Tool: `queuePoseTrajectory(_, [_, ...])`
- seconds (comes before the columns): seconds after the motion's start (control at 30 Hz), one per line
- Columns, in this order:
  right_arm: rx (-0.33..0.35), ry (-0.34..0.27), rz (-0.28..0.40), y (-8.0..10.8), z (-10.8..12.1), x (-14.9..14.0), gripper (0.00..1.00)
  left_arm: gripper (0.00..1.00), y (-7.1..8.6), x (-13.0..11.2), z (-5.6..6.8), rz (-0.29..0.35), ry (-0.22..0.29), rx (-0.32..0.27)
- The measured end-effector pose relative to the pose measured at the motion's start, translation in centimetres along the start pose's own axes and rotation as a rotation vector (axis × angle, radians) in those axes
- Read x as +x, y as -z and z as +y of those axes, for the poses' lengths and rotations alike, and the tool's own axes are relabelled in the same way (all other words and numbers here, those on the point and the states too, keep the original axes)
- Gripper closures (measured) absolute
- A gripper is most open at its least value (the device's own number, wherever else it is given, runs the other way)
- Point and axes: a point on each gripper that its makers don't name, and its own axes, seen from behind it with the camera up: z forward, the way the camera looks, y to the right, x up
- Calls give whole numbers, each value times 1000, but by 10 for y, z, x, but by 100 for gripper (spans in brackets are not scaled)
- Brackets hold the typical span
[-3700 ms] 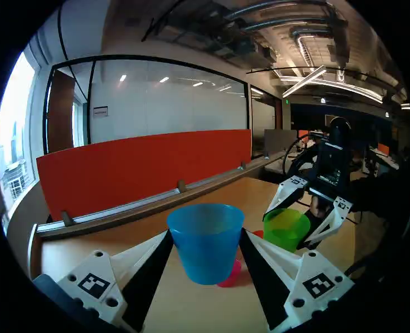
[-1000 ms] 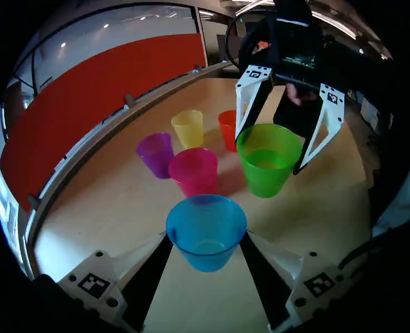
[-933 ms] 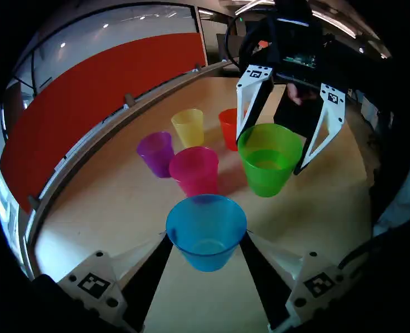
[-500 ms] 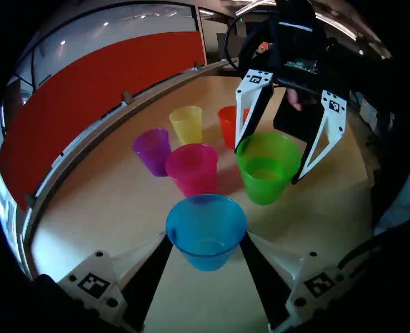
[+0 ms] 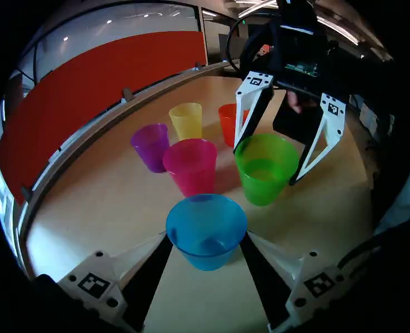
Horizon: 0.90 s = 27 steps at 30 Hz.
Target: Pour water
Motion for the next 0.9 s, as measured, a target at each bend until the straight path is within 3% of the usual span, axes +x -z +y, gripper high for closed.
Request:
queuePoseTrajectory(0.47, [2,5,-14,-7,-1,-5,7,15,3,-11,0,6,28,-2])
queuePoseTrajectory(0.9, [1,3,-27,-13,-1,-13,7,16,1,-27,0,-29,14,5])
